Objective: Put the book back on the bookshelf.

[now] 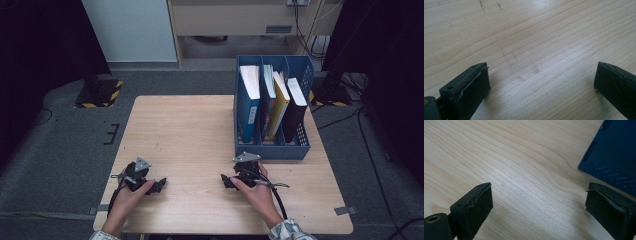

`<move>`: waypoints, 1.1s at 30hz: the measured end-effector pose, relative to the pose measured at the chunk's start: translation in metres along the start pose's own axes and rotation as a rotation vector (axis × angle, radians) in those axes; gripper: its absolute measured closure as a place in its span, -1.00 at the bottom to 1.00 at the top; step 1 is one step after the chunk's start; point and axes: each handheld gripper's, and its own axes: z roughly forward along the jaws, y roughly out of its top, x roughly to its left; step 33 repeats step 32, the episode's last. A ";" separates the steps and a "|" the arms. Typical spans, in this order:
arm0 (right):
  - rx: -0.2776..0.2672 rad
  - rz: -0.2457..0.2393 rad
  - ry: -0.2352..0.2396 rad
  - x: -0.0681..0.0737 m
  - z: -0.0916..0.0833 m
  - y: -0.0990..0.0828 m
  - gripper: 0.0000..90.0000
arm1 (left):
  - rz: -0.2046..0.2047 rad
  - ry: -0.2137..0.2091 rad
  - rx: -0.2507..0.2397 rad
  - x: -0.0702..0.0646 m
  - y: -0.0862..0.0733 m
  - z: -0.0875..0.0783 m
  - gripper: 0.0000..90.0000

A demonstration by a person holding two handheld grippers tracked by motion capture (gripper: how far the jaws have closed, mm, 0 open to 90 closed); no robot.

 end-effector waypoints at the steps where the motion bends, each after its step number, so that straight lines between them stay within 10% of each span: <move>1: 0.000 0.000 0.000 0.000 0.000 0.000 -0.83 | 0.000 0.000 0.000 0.000 0.000 0.000 -1.00; 33: -0.009 0.000 -0.103 0.008 0.015 -0.002 -0.92 | 0.003 0.001 0.002 0.000 0.001 0.001 -1.00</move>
